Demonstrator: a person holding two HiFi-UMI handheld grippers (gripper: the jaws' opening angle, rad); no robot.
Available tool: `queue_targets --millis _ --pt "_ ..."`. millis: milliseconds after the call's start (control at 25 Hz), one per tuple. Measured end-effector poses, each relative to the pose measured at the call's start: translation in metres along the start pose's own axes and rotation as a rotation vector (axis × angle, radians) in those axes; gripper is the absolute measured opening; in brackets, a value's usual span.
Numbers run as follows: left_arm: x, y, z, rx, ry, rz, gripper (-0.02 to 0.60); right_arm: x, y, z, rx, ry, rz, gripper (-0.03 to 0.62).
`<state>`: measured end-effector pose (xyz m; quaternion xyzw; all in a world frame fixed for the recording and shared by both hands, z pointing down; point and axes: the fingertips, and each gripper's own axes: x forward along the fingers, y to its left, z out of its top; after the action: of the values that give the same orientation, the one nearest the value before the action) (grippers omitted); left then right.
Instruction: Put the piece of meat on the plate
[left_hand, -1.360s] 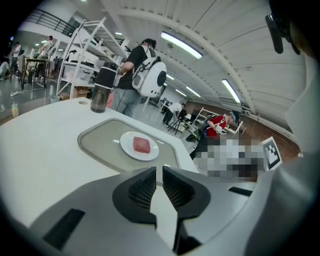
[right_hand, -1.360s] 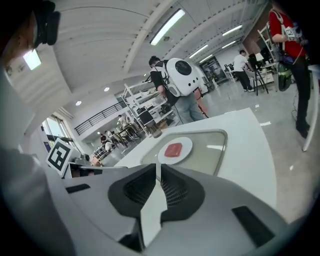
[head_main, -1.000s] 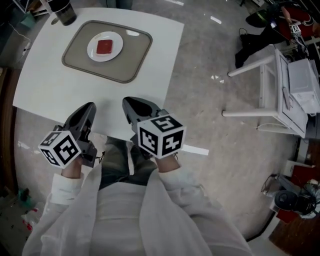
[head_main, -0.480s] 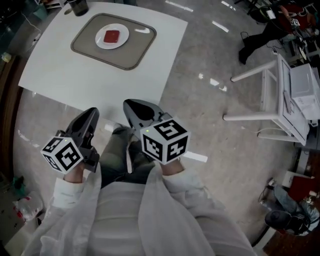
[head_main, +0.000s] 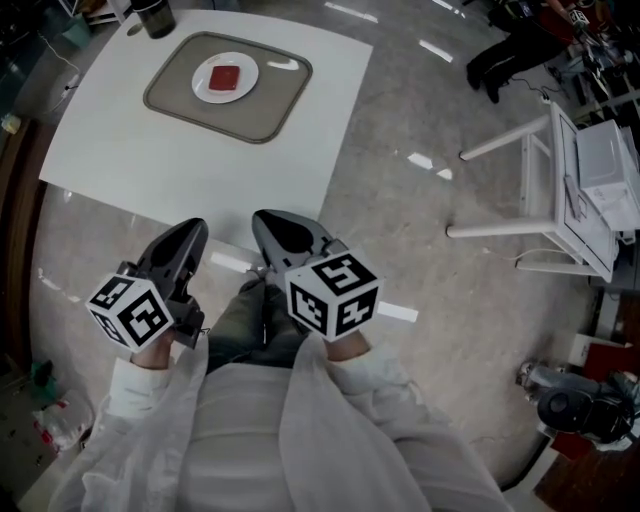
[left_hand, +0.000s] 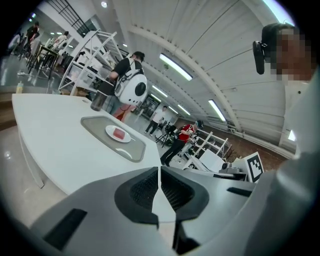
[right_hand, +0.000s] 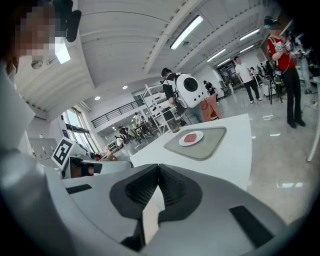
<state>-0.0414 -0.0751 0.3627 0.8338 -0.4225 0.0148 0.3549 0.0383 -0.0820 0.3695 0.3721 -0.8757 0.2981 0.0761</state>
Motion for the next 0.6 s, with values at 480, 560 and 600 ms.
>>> queue_targets --millis 480,560,600 --pt "0.000 -0.023 -0.005 0.065 0.065 -0.101 0.021 -0.003 0.023 0.017 -0.141 -0.038 -0.063 0.015" --pt "-0.001 -0.024 -0.006 0.068 0.073 -0.110 0.021 -0.002 0.027 0.019 -0.147 -0.043 -0.057 0.015" --pt "-0.002 -0.024 -0.006 0.069 0.077 -0.113 0.021 -0.002 0.029 0.020 -0.146 -0.045 -0.054 0.015"
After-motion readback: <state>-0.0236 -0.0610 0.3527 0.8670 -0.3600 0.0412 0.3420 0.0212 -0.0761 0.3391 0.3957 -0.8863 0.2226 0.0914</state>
